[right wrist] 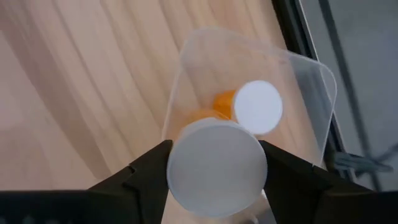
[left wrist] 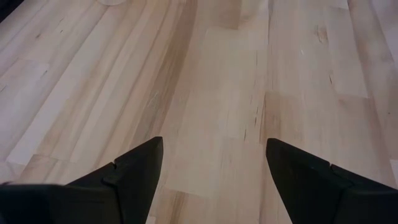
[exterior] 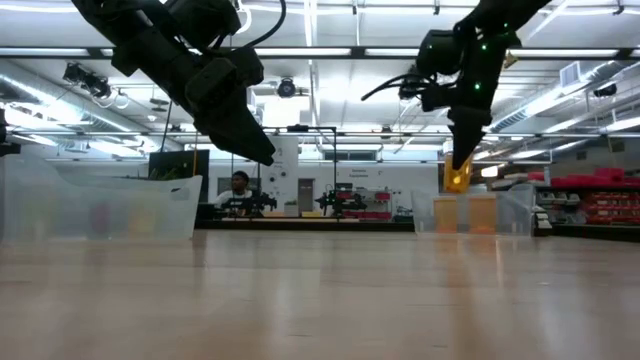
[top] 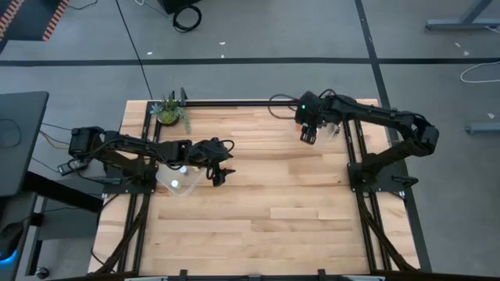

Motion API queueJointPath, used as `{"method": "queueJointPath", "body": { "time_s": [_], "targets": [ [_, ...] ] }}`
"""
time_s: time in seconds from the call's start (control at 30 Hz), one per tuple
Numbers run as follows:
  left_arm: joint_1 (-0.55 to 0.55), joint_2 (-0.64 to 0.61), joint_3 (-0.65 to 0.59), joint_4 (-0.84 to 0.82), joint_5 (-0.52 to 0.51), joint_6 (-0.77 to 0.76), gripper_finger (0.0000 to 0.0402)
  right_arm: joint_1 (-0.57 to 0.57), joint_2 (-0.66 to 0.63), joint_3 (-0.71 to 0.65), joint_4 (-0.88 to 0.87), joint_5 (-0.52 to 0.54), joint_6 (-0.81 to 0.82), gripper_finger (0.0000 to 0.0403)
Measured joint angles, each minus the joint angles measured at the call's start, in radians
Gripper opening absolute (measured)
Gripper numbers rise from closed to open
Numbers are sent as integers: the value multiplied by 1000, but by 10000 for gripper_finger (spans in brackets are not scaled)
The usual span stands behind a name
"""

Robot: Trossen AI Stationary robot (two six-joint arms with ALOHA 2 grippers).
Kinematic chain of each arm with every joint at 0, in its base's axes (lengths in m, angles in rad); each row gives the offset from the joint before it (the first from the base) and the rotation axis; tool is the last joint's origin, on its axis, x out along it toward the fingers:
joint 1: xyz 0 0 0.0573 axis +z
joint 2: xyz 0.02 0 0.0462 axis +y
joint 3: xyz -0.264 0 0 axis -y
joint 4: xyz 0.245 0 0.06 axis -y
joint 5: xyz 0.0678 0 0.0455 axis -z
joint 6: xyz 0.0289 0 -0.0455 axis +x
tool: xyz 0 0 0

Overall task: Pick and place medicine bottles into bin by pill shape (circle, oval)
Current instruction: Put the large orange pill bottle into the right transparent bin

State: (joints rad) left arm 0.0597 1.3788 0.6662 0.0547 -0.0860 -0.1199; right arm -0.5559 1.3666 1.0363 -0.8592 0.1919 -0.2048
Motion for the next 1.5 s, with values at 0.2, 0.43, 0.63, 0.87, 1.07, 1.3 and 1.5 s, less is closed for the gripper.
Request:
{"method": "queueJointPath", "body": {
  "time_s": [0.2, 0.43, 0.63, 0.87, 1.07, 1.3, 1.5],
  "targets": [
    [0, 0, 0, 0, 0, 0, 293, -53, 8, -25, 61, -75, -36, 230],
    [0, 0, 0, 0, 0, 0, 293, -57, 68, -27, 100, -89, -47, 230],
    [0, 0, 0, 0, 0, 0, 293, -72, 151, -29, 125, -89, -52, 230],
    [0, 0, 0, 0, 0, 0, 293, -103, 200, -29, 160, -100, -57, 235],
    [0, 0, 0, 0, 0, 0, 293, -124, 220, -29, 159, -103, -57, 246],
    [0, 0, 0, 0, 0, 0, 293, -124, 216, -26, 145, -108, -59, 266],
    [0, 0, 0, 0, 0, 0, 293, -107, 185, 44, 56, -104, -57, 278]
  ]
}}
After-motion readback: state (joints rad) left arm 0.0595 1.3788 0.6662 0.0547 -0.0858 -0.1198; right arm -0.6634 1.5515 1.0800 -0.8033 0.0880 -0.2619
